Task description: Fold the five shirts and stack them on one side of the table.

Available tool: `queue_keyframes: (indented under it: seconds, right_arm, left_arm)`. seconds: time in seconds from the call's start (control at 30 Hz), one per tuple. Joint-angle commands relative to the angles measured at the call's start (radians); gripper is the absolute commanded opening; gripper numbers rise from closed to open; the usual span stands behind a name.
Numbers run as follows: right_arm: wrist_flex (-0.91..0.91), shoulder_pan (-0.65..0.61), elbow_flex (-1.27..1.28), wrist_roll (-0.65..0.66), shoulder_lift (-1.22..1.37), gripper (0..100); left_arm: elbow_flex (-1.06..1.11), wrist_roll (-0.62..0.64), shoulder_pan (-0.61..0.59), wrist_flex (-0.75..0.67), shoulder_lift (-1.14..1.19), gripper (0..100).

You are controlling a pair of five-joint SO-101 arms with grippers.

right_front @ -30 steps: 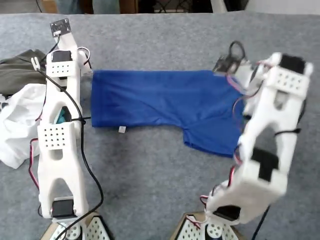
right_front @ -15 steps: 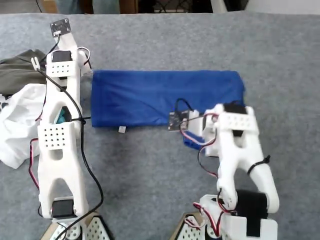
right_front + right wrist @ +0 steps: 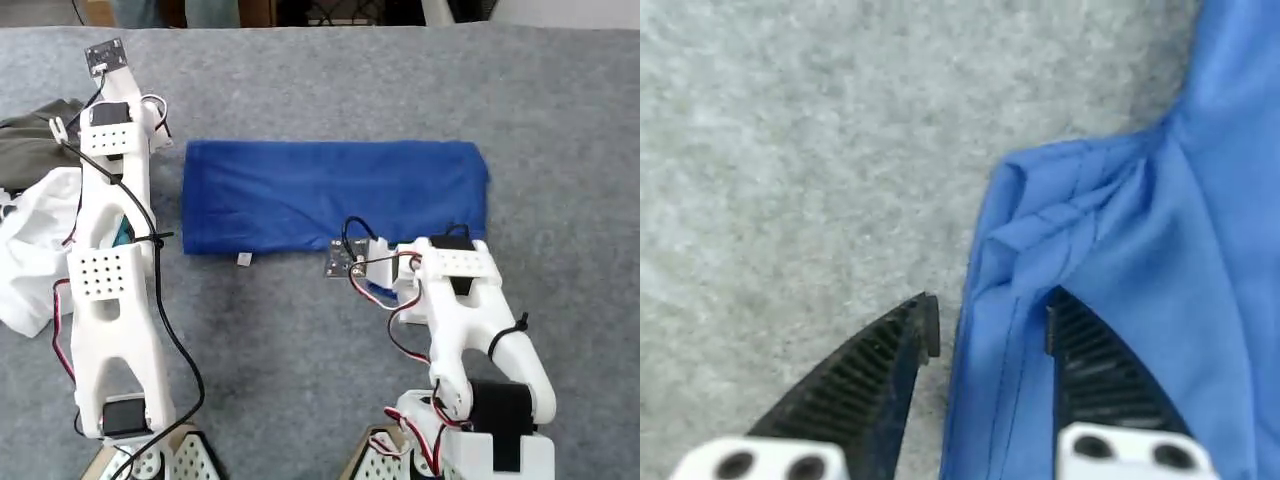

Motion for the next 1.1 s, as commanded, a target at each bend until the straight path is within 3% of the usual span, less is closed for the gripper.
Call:
queue_keyframes:
  seconds: [0.0, 0.23, 0.43, 0.63, 0.9, 1.07]
  right_arm:
    - [-0.015, 0.015, -0.053, -0.005, 0.079, 19.1]
    - [-0.014, 0.044, -0.147, -0.005, 0.174, 18.2]
    - [-0.023, 0.041, -0.163, -0.005, 0.18, 1.3]
    - [-0.064, 0.043, -0.191, -0.04, 0.18, 1.5]
    - [0.252, 0.037, -0.584, -0.046, 0.197, 1.5]
    - [0.319, -0.017, -0.834, -0.046, 0.338, 1.5]
  left_arm:
    - [-0.058, 0.005, -0.01, -0.003, -0.021, 3]
    - [-0.058, 0.005, -0.013, -0.003, -0.021, 3]
    - [-0.058, 0.005, -0.013, -0.003, -0.021, 3]
    - [-0.058, 0.005, -0.013, -0.003, -0.021, 3]
    - [-0.058, 0.005, -0.013, -0.005, -0.021, 3]
    - [-0.058, 0.005, -0.012, -0.005, -0.021, 3]
